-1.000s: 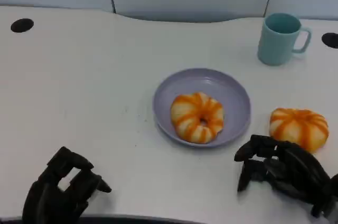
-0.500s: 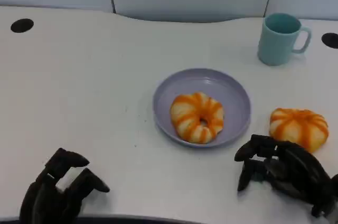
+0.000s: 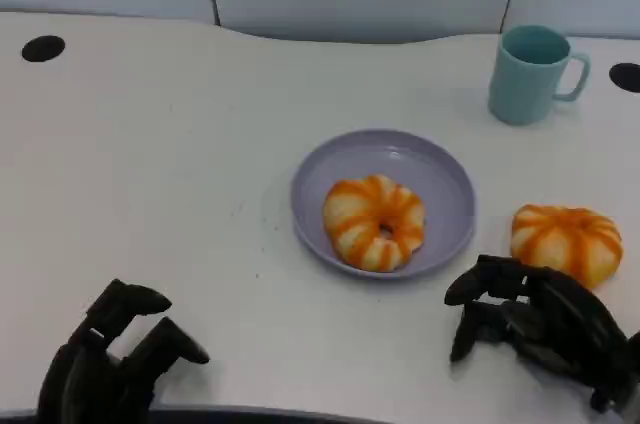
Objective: Grasp the bread from the table and place it into the plate.
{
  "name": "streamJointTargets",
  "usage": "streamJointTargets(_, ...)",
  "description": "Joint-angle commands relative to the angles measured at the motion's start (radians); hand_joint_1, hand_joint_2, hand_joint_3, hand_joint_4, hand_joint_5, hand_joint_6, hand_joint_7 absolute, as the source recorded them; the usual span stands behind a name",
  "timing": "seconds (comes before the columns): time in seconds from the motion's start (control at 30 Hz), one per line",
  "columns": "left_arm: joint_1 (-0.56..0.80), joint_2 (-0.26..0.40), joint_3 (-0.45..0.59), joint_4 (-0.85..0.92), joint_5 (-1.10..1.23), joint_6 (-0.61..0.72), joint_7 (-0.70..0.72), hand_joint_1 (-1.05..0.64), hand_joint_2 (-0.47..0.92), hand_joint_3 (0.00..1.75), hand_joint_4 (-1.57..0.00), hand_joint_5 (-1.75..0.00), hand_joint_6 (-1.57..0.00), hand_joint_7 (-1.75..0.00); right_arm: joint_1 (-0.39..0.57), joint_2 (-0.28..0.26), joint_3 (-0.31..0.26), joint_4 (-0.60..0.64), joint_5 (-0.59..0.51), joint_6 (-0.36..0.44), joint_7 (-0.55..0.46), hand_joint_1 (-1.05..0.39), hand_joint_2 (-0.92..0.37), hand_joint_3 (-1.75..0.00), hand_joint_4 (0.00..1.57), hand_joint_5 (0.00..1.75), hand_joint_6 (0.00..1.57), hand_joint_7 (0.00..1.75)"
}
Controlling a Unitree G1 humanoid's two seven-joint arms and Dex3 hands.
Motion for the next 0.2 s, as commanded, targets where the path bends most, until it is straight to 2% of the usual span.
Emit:
streamJointTargets(0.03,0.002,0.005,0.006,-0.016,0.006,0.002,0.002,-0.56,0.89,0.01,-0.42,-1.75,-0.29,-1.53,0.039,-0.022,0.009,-0.001,-0.020,0.033,-0.006,-0.54,-0.92,-0.07,0.64,1.39,0.75,0.89)
streamJointTargets(0.2,0.002,0.000,0.010,-0.008,0.007,-0.016,-0.008,-0.56,0.91,0.01,-0.43,-1.75,-0.29,-1.52,0.052,-0.022,0.020,-0.046,-0.026,0.051,-0.016,-0.50,-0.92,-0.08,0.62,1.41,0.73,0.93)
